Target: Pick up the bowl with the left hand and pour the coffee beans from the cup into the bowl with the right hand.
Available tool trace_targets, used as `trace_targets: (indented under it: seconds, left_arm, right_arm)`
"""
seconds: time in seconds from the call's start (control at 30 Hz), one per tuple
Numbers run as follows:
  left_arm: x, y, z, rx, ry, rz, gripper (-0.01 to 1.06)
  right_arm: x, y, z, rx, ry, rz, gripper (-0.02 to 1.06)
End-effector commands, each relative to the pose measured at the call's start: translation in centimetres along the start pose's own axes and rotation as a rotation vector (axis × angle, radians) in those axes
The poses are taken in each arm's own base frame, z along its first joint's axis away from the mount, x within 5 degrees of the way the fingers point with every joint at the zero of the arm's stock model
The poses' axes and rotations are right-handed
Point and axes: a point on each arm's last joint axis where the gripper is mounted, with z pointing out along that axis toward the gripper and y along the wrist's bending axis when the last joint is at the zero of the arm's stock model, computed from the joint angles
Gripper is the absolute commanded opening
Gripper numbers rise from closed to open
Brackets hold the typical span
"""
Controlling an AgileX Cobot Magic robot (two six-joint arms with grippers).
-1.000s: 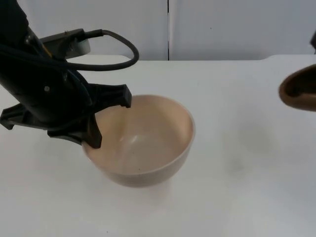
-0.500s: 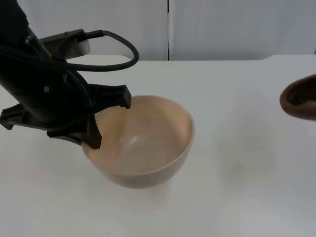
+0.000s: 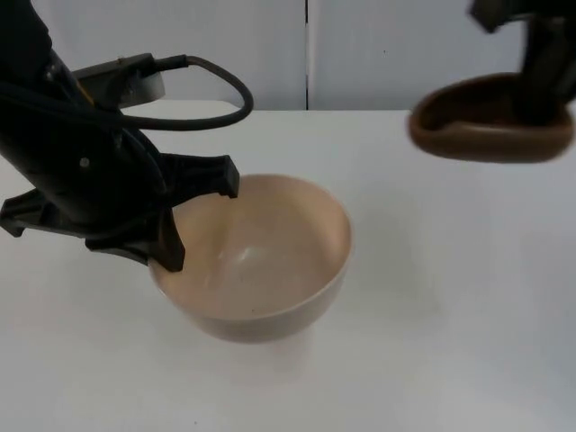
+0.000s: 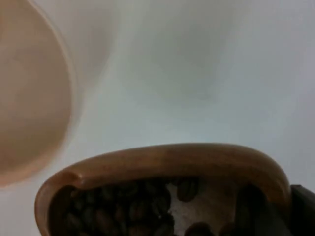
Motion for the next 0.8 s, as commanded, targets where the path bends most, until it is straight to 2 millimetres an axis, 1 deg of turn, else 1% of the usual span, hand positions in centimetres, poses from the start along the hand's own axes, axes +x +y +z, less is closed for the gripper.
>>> trace_targets:
  seconds: [0.0,0.1,0.2,0.23,0.3,0.43,0.53,0.57,0.67,0.7,0.77]
  left_arm:
    - [0.2,-0.2,-0.1,0.002,-0.002,0.003,0.00]
    - [0.2,-0.2,-0.1,0.005,-0.002,-0.001,0.00]
    - [0.2,-0.2,-0.1,0.005,-0.002,-0.001,0.00]
    - [0.2,-0.2,-0.1,0.005,-0.002,-0.001,0.00]
    - [0.2,-0.2,-0.1,0.006,-0.002,-0.002,0.00]
    - [0.2,-0.2,-0.1,0.006,-0.002,-0.002,0.00]
    - [0.2,-0.2,-0.1,0.007,-0.002,-0.004,0.00]
    - [0.2,-0.2,-0.1,0.007,-0.002,-0.004,0.00]
    - [0.2,-0.2,-0.1,0.007,-0.004,-0.004,0.00]
    - [0.2,-0.2,-0.1,0.007,-0.004,-0.004,0.00]
    - [0.2,-0.2,-0.1,0.007,-0.004,-0.004,0.00]
  right_arm:
    - [-1.0,1.3,0.1,-0.003,-0.016,-0.042,0.00]
    - [-2.8,3.8,1.4,-0.009,-0.022,-0.089,0.00]
    - [-3.9,5.9,2.3,0.042,-0.047,-0.145,0.00]
    - [-3.9,5.9,2.3,0.042,-0.047,-0.145,0.00]
    - [-4.2,7.3,2.8,0.090,-0.063,-0.208,0.00]
    - [-4.3,7.7,2.9,0.153,-0.081,-0.255,0.00]
    - [-4.5,7.5,2.6,0.247,-0.113,-0.304,0.00]
    - [-4.5,7.5,2.6,0.247,-0.113,-0.304,0.00]
    - [-4.6,7.9,2.2,0.350,-0.155,-0.376,0.00]
    - [-4.6,7.9,2.2,0.350,-0.155,-0.376,0.00]
    - [-4.5,8.8,1.9,0.404,-0.184,-0.431,0.00]
